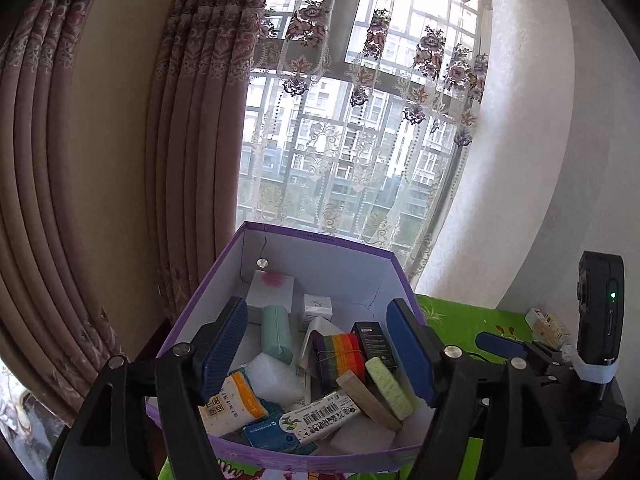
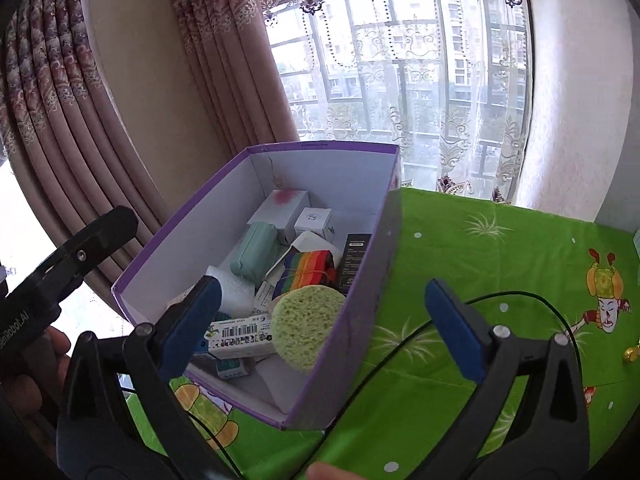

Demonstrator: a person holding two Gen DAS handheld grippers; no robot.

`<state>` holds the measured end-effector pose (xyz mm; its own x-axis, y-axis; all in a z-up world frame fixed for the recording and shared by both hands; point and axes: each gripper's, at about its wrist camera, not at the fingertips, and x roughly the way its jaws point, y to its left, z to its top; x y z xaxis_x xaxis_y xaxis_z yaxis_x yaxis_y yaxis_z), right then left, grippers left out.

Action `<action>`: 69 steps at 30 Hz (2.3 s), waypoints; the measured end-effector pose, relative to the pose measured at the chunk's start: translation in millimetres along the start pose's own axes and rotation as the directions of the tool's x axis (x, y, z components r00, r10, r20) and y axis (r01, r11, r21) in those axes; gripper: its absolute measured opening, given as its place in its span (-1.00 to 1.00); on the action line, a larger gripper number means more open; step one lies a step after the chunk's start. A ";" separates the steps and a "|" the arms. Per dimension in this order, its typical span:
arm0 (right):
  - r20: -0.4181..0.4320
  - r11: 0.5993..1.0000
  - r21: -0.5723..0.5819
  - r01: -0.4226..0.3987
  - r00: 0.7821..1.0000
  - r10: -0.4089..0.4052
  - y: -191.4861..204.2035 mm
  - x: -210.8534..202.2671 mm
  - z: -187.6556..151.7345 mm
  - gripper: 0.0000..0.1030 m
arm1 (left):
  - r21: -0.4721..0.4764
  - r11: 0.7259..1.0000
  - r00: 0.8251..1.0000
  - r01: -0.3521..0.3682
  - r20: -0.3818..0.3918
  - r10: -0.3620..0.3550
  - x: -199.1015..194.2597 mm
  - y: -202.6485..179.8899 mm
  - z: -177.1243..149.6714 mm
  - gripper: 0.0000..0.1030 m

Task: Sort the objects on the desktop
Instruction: 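Release both items into the purple box and withdraw both tools to the table, then grasp the gold ornament with the left tool while the right tool grasps the cream box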

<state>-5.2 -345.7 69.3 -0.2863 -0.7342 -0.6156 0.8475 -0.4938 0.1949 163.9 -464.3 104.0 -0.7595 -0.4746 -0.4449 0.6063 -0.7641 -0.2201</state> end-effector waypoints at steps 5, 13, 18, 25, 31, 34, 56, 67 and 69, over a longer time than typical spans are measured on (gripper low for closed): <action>0.063 0.991 0.099 0.093 0.993 -0.100 -35.0 -28.5 -13.5 0.98 | 0.064 0.994 0.996 0.088 0.012 -0.089 -1.2 -33.6 -7.5 0.59; 0.093 0.915 0.249 0.316 0.933 -0.347 -114.9 -83.2 -58.8 0.98 | 0.159 0.938 0.951 0.308 -0.067 -0.301 11.3 -107.3 -27.5 0.59; 0.065 0.803 0.379 0.460 0.852 -0.519 -176.6 -125.8 -93.4 0.98 | 0.222 0.883 0.911 0.413 -0.124 -0.394 20.1 -157.4 -43.7 0.59; -0.028 0.583 0.621 0.524 0.758 -0.652 -257.1 -173.7 -147.6 0.97 | 0.310 0.785 0.843 0.536 -0.249 -0.477 42.6 -228.8 -76.9 0.53; -0.058 0.438 0.752 0.493 0.711 -0.701 -291.2 -197.8 -172.5 0.97 | 0.398 0.671 0.780 0.626 -0.347 -0.521 58.8 -286.1 -107.7 0.30; -0.065 0.399 0.774 0.492 0.688 -0.723 -298.2 -204.9 -177.7 0.97 | 0.427 0.597 0.733 0.680 -0.413 -0.540 71.9 -315.8 -121.3 0.20; -0.228 0.144 0.834 0.532 0.571 -0.789 -339.4 -189.8 -170.1 0.98 | 0.511 0.365 0.627 0.778 -0.662 -0.411 180.8 -440.1 -193.7 -0.31; -0.322 0.197 0.448 0.872 0.363 -0.874 -347.8 -140.3 -122.8 0.98 | 0.438 0.433 0.607 0.788 -0.669 -0.428 193.8 -431.7 -185.0 -0.53; -0.303 0.206 0.315 0.927 0.303 -0.903 -343.1 -127.1 -114.0 0.98 | 0.397 0.478 0.607 0.783 -0.653 -0.452 195.1 -419.1 -177.3 -0.53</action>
<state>-208.6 -29.9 -6.3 -0.7167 0.3646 -0.5945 -0.2318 -0.9285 -0.2900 -196.6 -159.2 -44.4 -0.5818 0.3429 -0.7376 -0.3985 -0.9107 -0.1091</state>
